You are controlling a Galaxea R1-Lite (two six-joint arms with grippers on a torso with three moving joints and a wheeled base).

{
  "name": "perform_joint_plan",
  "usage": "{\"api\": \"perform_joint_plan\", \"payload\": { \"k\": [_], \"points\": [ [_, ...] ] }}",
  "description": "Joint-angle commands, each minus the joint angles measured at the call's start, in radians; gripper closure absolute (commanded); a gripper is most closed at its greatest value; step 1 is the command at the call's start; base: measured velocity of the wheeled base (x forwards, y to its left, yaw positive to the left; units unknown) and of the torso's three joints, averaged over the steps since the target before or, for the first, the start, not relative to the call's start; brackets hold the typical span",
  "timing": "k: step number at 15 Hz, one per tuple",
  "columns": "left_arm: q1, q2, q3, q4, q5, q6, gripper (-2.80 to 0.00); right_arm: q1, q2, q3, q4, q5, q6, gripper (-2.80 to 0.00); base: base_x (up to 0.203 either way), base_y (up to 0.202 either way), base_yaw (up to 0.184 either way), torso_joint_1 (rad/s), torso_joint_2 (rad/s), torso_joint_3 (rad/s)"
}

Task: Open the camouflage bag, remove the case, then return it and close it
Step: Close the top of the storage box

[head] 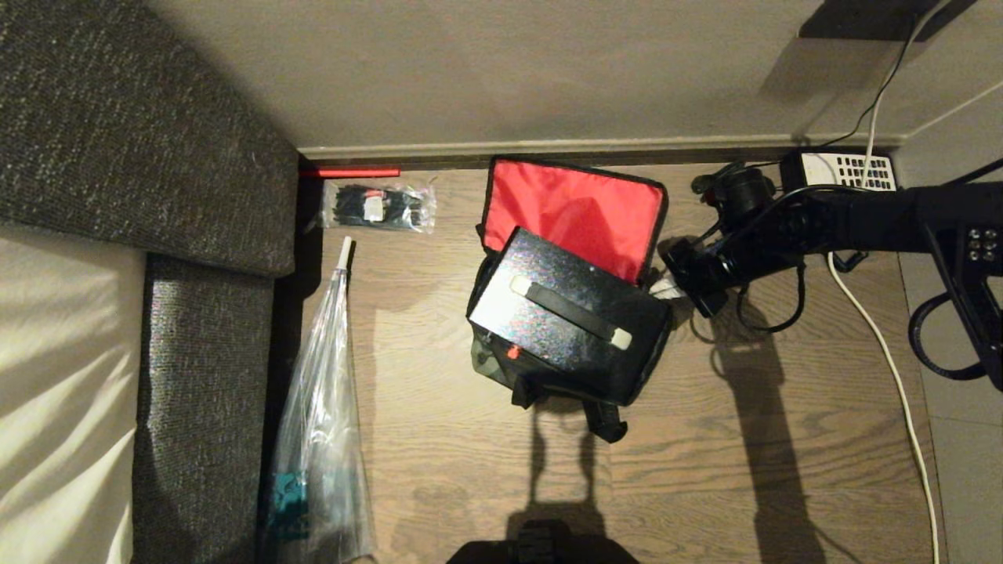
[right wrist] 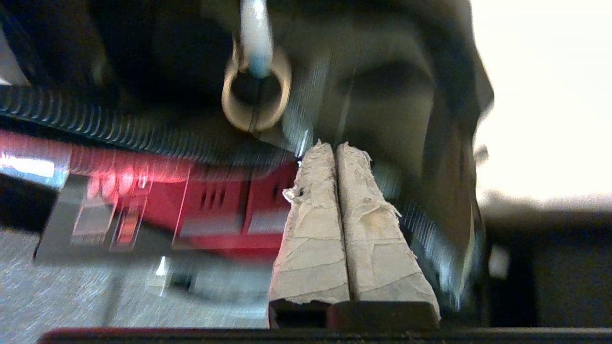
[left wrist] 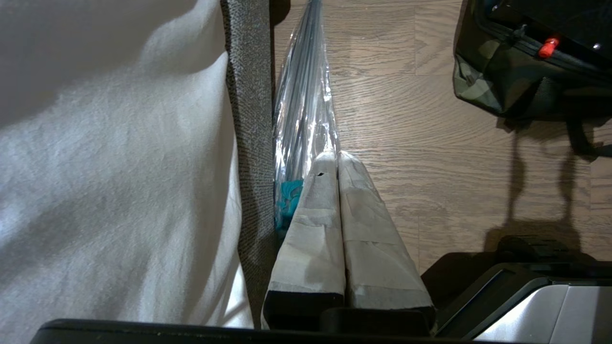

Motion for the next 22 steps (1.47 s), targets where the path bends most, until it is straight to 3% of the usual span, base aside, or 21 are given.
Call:
{"api": "perform_joint_plan", "payload": {
  "k": [1,5,8,11,14,20,22],
  "points": [
    [0.001,0.003,0.000,0.000,0.000,0.001,0.00,0.031,-0.048,0.000,0.060,0.069,0.061,0.00,0.000,0.000,0.000,0.000,0.00,0.000],
    [0.002,-0.003,0.000,0.000,0.000,0.000,0.00,0.126,-0.077,-0.003,0.173,0.069,0.067,0.00,0.000,0.000,0.000,0.000,0.00,0.000],
    [0.002,-0.003,0.000,0.000,0.000,0.000,0.00,0.146,-0.075,0.007,0.054,-0.086,0.025,0.00,0.000,0.000,0.000,0.000,0.00,0.000],
    [0.002,-0.003,0.000,0.000,0.000,0.000,0.00,0.055,-0.085,-0.006,-0.080,-0.112,-0.055,0.00,0.000,0.000,0.000,0.000,0.00,0.000],
    [0.002,-0.003,0.000,0.000,0.000,0.000,0.00,0.010,-0.073,0.010,-0.125,-0.201,-0.210,0.00,0.000,0.000,0.000,0.000,0.00,0.000],
    [0.002,-0.003,0.000,0.000,0.000,0.000,0.00,0.057,-0.034,0.159,-0.100,-0.205,-0.216,0.00,0.000,0.000,0.000,0.000,0.00,0.000],
    [0.002,-0.003,0.000,0.000,0.000,0.000,0.00,0.099,-0.020,0.167,-0.099,-0.195,-0.159,0.00,0.000,0.000,0.000,0.000,0.00,0.000]
  ]
}}
